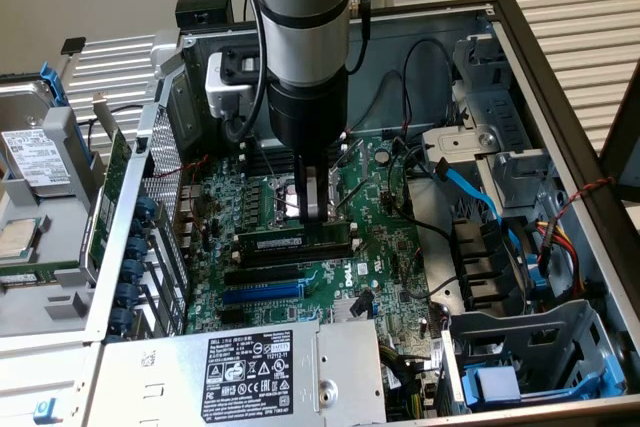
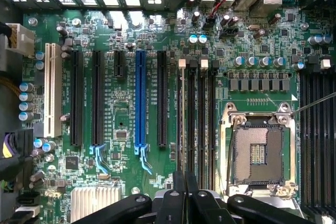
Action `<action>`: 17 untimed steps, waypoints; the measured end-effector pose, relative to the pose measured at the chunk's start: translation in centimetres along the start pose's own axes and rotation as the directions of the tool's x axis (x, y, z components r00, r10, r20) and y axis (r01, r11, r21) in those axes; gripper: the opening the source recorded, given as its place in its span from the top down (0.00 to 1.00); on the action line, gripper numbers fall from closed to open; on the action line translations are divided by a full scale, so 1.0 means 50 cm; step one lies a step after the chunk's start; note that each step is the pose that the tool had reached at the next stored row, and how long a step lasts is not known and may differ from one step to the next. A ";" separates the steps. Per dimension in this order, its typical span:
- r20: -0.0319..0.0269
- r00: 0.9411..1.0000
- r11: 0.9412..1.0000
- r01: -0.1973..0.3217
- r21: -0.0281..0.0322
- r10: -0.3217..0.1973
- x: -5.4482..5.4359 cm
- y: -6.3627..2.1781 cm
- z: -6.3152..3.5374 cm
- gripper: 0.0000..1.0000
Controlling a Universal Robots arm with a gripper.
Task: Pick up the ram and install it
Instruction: 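Insert the ram into the slot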
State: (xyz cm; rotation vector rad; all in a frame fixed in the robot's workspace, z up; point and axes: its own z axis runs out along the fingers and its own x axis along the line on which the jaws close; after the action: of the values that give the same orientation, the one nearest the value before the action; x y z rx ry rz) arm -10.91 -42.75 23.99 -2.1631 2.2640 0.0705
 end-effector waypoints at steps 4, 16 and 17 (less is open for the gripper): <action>0.000 1.000 1.000 -0.002 0.000 0.002 0.000 0.000 0.001 0.88; 0.000 1.000 1.000 -0.009 0.001 0.009 -0.001 0.001 0.002 0.88; 0.000 1.000 1.000 -0.009 0.001 0.009 -0.001 0.001 0.002 0.88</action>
State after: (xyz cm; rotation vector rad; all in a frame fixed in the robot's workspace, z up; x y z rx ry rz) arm -10.94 -42.72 23.89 -2.1527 2.2725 0.0692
